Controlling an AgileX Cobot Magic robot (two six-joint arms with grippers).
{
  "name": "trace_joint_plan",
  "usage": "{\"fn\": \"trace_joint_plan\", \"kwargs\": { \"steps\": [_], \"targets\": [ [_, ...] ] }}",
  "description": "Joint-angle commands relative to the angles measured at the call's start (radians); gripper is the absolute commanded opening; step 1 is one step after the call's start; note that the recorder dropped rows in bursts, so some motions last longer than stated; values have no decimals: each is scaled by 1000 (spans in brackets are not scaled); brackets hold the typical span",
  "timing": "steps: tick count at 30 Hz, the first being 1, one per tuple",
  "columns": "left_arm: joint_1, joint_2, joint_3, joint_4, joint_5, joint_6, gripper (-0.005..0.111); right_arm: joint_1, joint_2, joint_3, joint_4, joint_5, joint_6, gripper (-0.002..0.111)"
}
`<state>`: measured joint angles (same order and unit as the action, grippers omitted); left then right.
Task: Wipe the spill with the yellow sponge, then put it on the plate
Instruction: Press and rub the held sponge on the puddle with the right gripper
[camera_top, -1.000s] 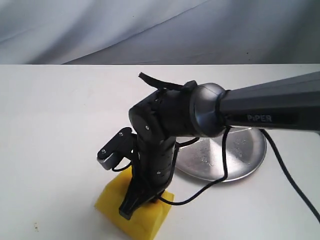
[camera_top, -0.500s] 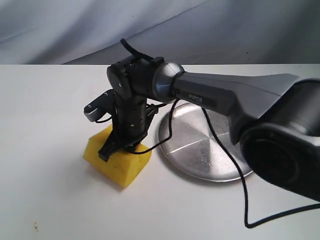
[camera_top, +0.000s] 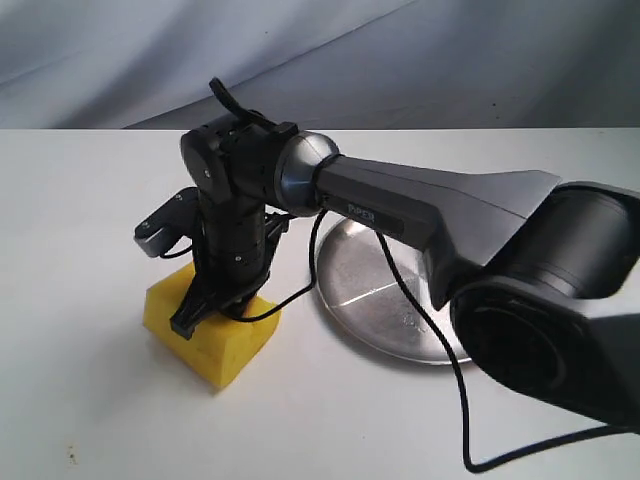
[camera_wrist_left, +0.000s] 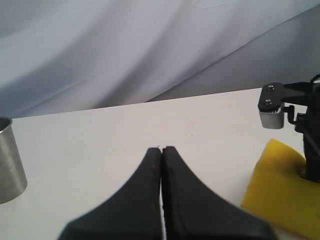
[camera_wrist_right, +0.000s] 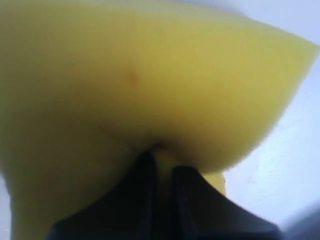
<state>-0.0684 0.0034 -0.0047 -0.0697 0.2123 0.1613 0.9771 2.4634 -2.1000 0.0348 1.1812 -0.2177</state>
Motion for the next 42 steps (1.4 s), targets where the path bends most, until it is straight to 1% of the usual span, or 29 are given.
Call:
{"fn": "trace_joint_plan", "kwargs": {
  "steps": [1, 5, 8, 10, 13, 16, 18, 22, 29, 33, 35, 37, 40, 42],
  "targets": [
    [-1, -3, 5, 1, -7, -2, 0, 42, -100, 246, 62, -65, -10, 0],
    [-1, -3, 5, 1, -7, -2, 0, 44, -249, 530, 30, -209, 36, 0],
    [-1, -3, 5, 1, -7, -2, 0, 38, -357, 727, 19, -277, 62, 0],
    [-1, -3, 5, 1, -7, -2, 0, 36, -430, 825, 15, -314, 65, 0],
    [-1, -3, 5, 1, -7, -2, 0, 20, -510, 922, -10, -359, 99, 0],
    [-1, -3, 5, 1, -7, -2, 0, -10, -527, 933, -60, -367, 142, 0],
    [-1, -3, 5, 1, -7, -2, 0, -38, -508, 904, -73, -377, 144, 0],
    [-1, -3, 5, 1, -7, -2, 0, -80, -409, 755, -69, -355, 142, 0],
    [-1, -3, 5, 1, -7, -2, 0, -82, -147, 308, -5, -235, 104, 0],
    [-1, -3, 5, 1, -7, -2, 0, -82, -12, 52, 32, -119, 102, 0],
    [-1, -3, 5, 1, -7, -2, 0, -82, 25, -35, 71, -50, 81, 0],
    [-1, -3, 5, 1, -7, -2, 0, -73, 40, -84, 107, 6, 54, 0],
    [-1, -3, 5, 1, -7, -2, 0, -56, 37, -68, 84, 19, 41, 0],
    [-1, -3, 5, 1, -7, -2, 0, -47, 24, -21, 77, 25, 43, 0]
  ]
}}
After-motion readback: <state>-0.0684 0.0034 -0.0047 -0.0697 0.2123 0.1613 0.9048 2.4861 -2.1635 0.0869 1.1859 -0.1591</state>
